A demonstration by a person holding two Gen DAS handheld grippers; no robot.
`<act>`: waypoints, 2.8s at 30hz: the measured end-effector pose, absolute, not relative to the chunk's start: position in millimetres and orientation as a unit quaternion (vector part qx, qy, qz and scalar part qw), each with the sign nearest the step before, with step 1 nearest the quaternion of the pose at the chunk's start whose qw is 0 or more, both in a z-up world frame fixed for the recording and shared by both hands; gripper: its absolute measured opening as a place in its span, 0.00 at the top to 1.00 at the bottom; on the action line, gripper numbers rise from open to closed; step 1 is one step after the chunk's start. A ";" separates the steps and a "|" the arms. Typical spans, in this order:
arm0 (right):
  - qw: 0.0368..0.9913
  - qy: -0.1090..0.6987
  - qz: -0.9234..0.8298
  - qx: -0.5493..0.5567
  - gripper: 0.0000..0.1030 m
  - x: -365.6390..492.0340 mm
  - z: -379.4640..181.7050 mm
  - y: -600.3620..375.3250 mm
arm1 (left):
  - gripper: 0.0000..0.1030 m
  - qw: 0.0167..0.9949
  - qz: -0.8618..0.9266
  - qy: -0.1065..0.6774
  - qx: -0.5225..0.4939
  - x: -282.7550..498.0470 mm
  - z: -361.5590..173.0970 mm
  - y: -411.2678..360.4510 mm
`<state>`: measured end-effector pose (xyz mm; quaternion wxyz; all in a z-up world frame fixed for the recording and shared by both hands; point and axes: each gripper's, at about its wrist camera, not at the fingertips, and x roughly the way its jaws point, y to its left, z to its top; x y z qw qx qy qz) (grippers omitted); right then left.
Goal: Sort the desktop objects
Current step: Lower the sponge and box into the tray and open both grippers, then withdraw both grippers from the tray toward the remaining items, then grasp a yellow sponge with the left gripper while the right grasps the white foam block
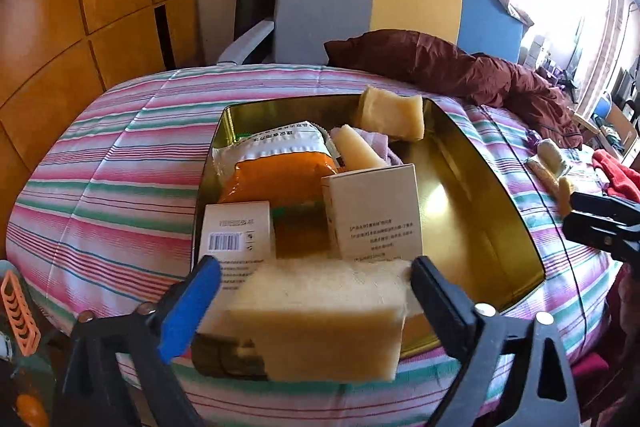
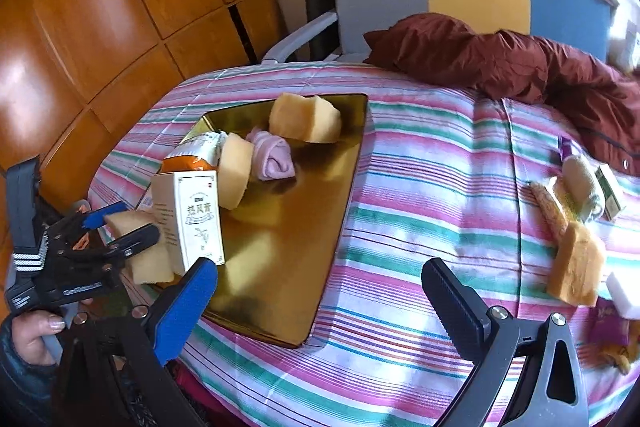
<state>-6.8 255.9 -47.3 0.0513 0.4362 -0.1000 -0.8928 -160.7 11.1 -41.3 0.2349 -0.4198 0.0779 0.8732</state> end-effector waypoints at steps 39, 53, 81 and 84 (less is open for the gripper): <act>-0.035 -0.072 -0.893 0.442 0.00 29.4 -39.1 315.5 | 0.12 0.244 0.901 0.056 -0.354 -124.7 8.8 13.8; -0.095 -0.080 -0.890 0.438 0.00 57.8 -29.6 368.6 | 0.12 0.282 0.895 0.065 -0.340 -119.4 19.5 40.9; -0.249 -0.267 -0.819 0.443 0.01 124.0 -37.6 541.1 | 0.12 0.473 0.767 0.135 -0.413 -80.9 -23.4 213.5; -0.252 -0.279 -0.808 0.454 0.01 115.4 -47.1 550.6 | 0.12 0.478 0.757 0.140 -0.424 -79.4 -28.8 227.3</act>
